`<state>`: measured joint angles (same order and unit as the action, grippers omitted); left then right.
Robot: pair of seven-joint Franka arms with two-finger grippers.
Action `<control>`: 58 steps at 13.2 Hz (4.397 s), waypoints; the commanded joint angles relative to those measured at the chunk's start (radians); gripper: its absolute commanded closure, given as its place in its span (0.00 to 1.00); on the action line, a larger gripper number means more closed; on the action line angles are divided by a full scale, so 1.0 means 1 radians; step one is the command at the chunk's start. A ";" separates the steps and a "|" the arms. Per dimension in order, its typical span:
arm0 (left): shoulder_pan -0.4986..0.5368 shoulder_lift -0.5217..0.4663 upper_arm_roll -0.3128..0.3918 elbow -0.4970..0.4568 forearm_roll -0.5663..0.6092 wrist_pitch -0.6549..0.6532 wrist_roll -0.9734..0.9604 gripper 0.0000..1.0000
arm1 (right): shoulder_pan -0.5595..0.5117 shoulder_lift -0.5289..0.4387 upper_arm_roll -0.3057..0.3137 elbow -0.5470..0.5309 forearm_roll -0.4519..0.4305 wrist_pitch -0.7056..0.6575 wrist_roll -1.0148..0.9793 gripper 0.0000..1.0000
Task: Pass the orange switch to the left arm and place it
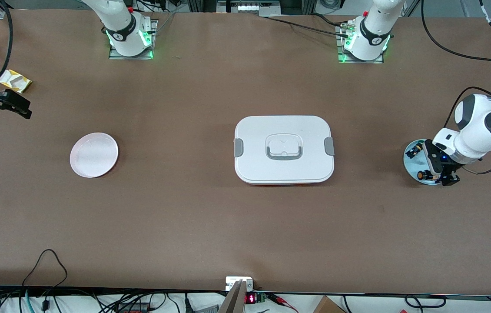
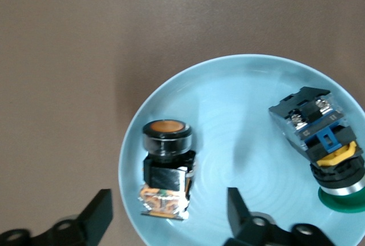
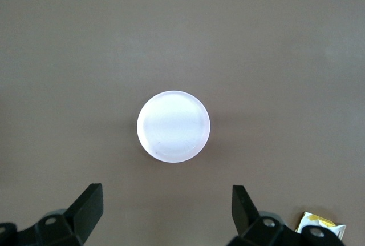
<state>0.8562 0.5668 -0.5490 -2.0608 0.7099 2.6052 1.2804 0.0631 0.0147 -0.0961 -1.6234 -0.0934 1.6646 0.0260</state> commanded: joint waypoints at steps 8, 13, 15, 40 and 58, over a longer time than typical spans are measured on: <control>0.006 -0.131 -0.231 0.187 -0.162 -0.532 -0.038 0.00 | -0.008 0.018 0.001 0.030 0.075 -0.029 -0.063 0.00; 0.001 -0.130 -0.409 0.368 -0.210 -0.937 -0.375 0.00 | -0.003 0.010 0.002 0.031 0.077 -0.035 -0.060 0.00; 0.000 -0.128 -0.460 0.419 -0.268 -1.052 -0.546 0.00 | 0.001 0.010 0.006 0.031 0.078 -0.037 -0.060 0.00; -0.830 -0.528 0.427 0.351 -0.644 -0.863 -1.514 0.00 | 0.026 0.005 0.007 0.033 0.069 -0.063 -0.057 0.00; -0.942 -0.545 0.561 0.320 -0.668 -0.835 -1.524 0.00 | 0.027 0.005 0.006 0.031 0.066 -0.083 -0.058 0.00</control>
<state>-0.0831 -0.0268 0.0028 -1.8090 0.0761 1.8207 -0.2332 0.0873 0.0197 -0.0901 -1.6099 -0.0286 1.6021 -0.0227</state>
